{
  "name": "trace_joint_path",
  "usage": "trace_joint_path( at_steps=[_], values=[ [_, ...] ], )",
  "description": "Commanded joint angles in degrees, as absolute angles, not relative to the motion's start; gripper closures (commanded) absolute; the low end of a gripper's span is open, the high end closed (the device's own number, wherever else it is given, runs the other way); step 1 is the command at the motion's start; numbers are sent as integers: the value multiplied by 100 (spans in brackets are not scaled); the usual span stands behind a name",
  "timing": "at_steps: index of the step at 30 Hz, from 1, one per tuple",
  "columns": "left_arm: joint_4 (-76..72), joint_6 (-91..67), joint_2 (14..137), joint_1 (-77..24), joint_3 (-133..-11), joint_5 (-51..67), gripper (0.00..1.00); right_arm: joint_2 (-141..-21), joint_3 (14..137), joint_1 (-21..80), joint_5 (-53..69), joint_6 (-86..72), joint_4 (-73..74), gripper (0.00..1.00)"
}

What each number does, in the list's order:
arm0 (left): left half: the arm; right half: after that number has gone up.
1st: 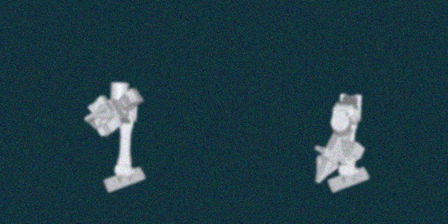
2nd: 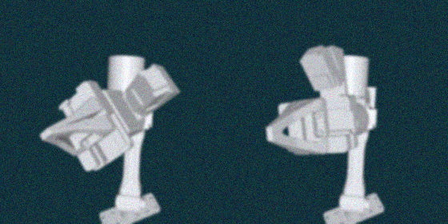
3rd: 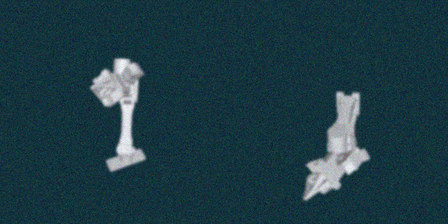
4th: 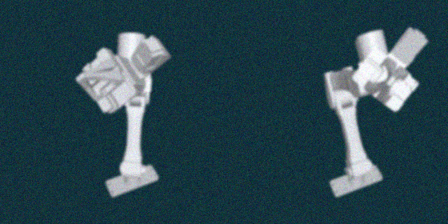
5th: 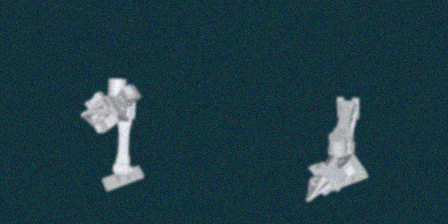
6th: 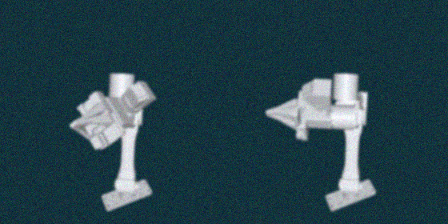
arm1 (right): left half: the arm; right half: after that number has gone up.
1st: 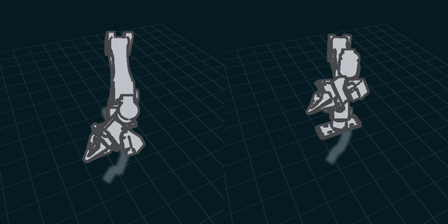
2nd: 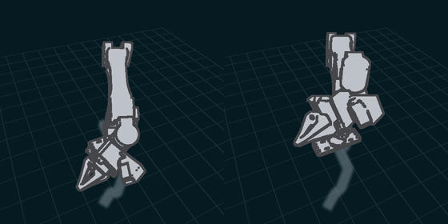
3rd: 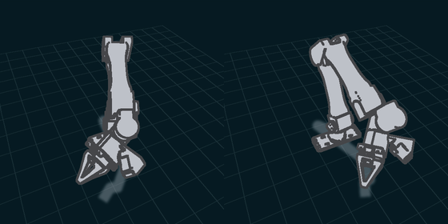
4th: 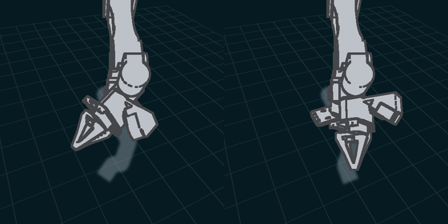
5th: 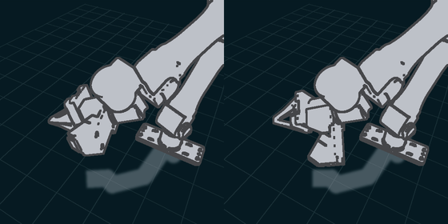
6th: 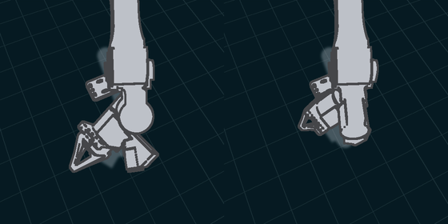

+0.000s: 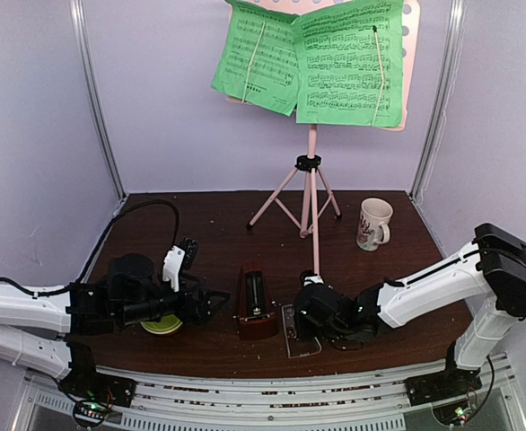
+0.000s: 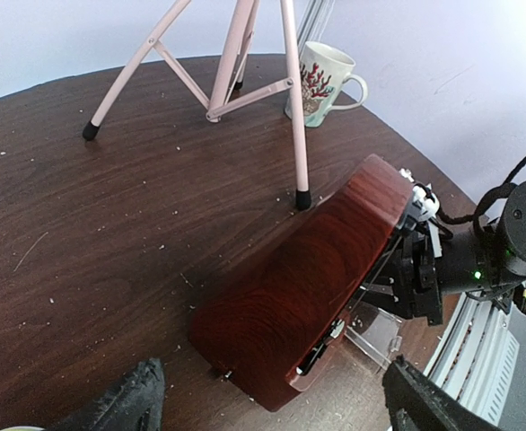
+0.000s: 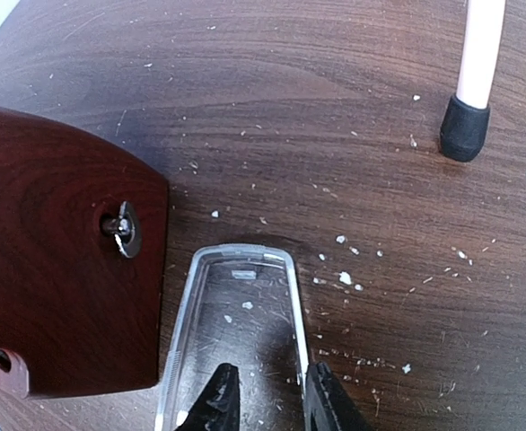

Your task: Pack up the instrument practice props

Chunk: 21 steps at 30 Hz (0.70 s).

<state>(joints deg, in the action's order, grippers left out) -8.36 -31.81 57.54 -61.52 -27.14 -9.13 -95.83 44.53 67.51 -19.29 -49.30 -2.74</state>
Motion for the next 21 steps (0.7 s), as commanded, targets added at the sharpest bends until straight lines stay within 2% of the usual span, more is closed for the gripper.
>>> trace_joint_path(
  at_steps=[1, 13, 21],
  values=[
    [-843, -3129, 5680, -6170, -2872, -974, 12, -9669, 4526, 6801, -2163, -4897, -44, 74],
    [-859, -3125, 5678, -6170, -2899, -962, 11, -9654, 4551, 6811, -2273, -4866, -2, 72],
    [-879, -3096, 5735, -6170, -2950, -924, 11, -9833, 4614, 6814, -2229, -4805, -23, 75]
  ],
)
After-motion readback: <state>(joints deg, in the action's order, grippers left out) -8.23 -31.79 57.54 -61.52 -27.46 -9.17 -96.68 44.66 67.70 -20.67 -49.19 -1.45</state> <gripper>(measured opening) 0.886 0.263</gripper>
